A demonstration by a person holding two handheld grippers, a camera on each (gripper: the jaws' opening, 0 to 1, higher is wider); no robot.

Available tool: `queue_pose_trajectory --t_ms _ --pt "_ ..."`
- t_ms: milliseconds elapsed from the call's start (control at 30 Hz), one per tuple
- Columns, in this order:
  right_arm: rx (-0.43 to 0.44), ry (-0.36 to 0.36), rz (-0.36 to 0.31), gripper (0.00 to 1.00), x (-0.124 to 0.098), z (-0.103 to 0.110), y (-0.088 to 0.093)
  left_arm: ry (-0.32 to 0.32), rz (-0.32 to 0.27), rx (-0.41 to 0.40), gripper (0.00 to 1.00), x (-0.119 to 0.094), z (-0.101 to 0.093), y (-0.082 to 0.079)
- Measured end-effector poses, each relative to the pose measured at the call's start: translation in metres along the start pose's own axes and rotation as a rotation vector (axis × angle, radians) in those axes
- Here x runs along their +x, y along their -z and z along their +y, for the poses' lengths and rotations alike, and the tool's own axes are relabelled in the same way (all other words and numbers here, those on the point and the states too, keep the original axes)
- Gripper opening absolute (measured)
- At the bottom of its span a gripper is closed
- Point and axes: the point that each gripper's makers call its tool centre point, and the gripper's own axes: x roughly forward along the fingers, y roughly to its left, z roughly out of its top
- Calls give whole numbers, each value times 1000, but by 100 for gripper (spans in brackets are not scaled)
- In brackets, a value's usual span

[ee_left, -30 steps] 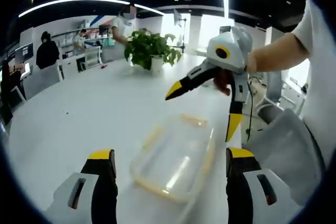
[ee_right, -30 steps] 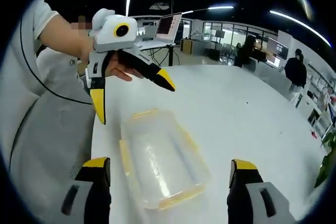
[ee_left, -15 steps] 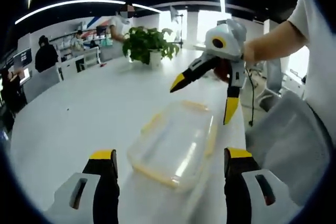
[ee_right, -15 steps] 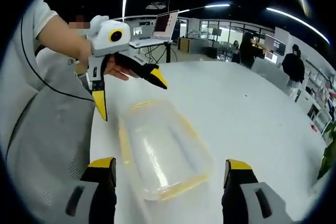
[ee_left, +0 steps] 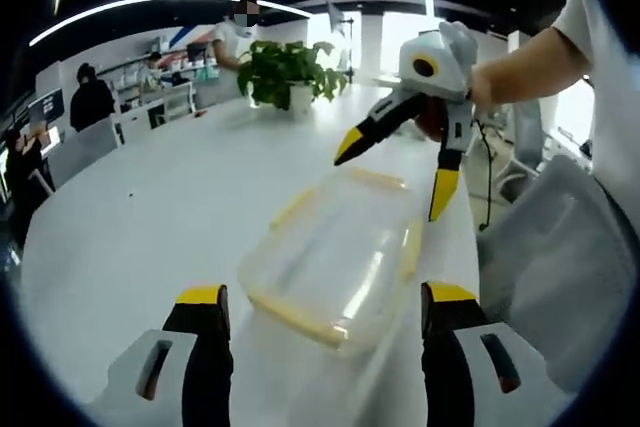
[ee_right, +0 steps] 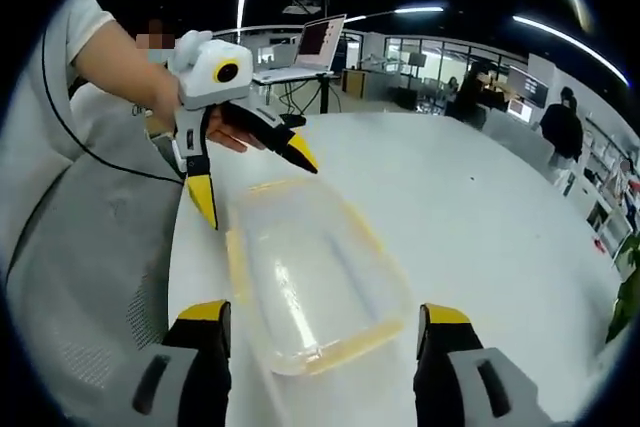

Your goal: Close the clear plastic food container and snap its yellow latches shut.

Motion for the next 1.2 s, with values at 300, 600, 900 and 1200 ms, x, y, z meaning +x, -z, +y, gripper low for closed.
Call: queue_pose_trajectory --t_ms 300,600,900,1200 --pt "6 -3 -2 71 2 -1 2 6 3 -13 73 4 1 1" --pt "18 7 -11 69 3 -3 3 -2 -6 -23 70 9 2 3" --pt "29 12 -27 69 4 -3 2 -3 -14 -26 69 8 1 3" --pt "29 13 -29 69 7 -1 -1 -4 -8 -27 69 4 3 5"
